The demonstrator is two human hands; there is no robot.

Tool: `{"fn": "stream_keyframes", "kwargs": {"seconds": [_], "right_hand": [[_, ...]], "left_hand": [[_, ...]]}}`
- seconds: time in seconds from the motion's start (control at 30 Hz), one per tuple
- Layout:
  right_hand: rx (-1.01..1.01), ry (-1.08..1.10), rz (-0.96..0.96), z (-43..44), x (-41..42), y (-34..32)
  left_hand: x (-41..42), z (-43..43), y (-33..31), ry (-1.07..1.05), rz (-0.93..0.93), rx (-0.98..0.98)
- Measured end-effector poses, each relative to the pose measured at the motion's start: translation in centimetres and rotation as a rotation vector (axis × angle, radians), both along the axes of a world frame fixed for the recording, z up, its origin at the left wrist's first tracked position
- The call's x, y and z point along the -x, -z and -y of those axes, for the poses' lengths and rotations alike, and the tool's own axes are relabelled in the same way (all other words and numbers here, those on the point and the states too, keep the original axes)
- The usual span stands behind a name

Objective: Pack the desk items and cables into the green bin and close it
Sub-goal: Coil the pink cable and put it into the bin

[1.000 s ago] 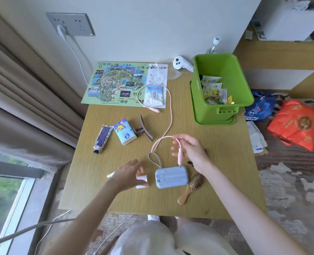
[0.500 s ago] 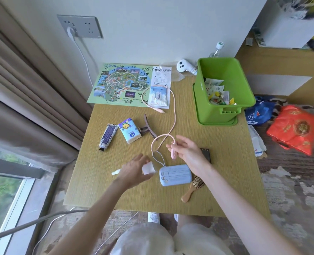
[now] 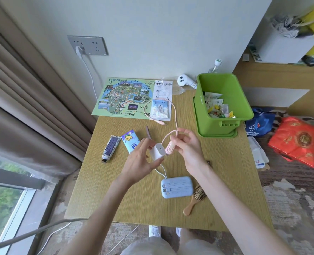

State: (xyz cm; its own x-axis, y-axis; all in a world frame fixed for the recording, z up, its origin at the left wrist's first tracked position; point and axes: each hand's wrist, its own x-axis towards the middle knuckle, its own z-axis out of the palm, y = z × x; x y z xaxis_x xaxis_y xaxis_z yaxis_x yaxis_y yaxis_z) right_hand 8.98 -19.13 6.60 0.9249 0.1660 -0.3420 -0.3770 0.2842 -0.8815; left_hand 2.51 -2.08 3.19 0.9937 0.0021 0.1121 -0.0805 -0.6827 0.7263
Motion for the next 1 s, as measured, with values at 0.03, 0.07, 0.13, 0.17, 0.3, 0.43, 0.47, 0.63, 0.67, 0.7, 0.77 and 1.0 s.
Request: {"fn": "stream_keyframes", "kwargs": {"seconds": [0.03,0.07,0.13,0.17,0.3,0.43,0.47,0.63,0.67,0.7,0.77,1.0], "right_hand": [[0.019,0.010,0.040,-0.2,-0.1,-0.4],[0.037,0.020,0.077,-0.3,-0.3,-0.9],[0.068,0.040,0.143,-0.5,-0.5,-1.6],[0.088,0.048,0.173,-0.6,-0.5,-1.9],[0.192,0.078,0.268,-1.0,-0.8,-2.3],[0.264,0.119,0.308,-1.3,-0.9,-2.4],[0.279,0.122,0.324,-1.4,-0.9,-2.5],[0.331,0.126,0.388,-1.4,-1.2,-2.6],[0.334,0.126,0.395,-1.4,-1.3,-2.7],[0.339,0.127,0.400,-1.4,-1.4,-2.8],[0.354,0.125,0.408,-1.4,-1.5,-2.9],[0.399,0.123,0.431,-1.2,-1.9,-3.4]], "left_hand": [[-0.1,0.0,-0.2,-0.005,-0.005,-0.002],[-0.2,-0.1,-0.4,-0.012,-0.010,-0.005],[-0.3,0.0,-0.7,-0.024,-0.008,-0.013],[-0.4,0.0,-0.8,-0.028,-0.002,-0.017],[-0.7,0.1,-1.3,-0.039,0.017,-0.022],[-0.8,0.4,-1.9,-0.037,0.029,-0.035],[-0.8,0.5,-2.1,-0.037,0.029,-0.040],[-1.1,0.7,-2.9,-0.060,0.008,-0.070],[-1.2,0.8,-3.0,-0.068,0.003,-0.078],[-1.2,0.8,-3.0,-0.075,0.000,-0.086],[-1.4,0.9,-3.2,-0.085,0.000,-0.098],[-1.9,1.2,-3.9,-0.096,0.017,-0.144]]}}
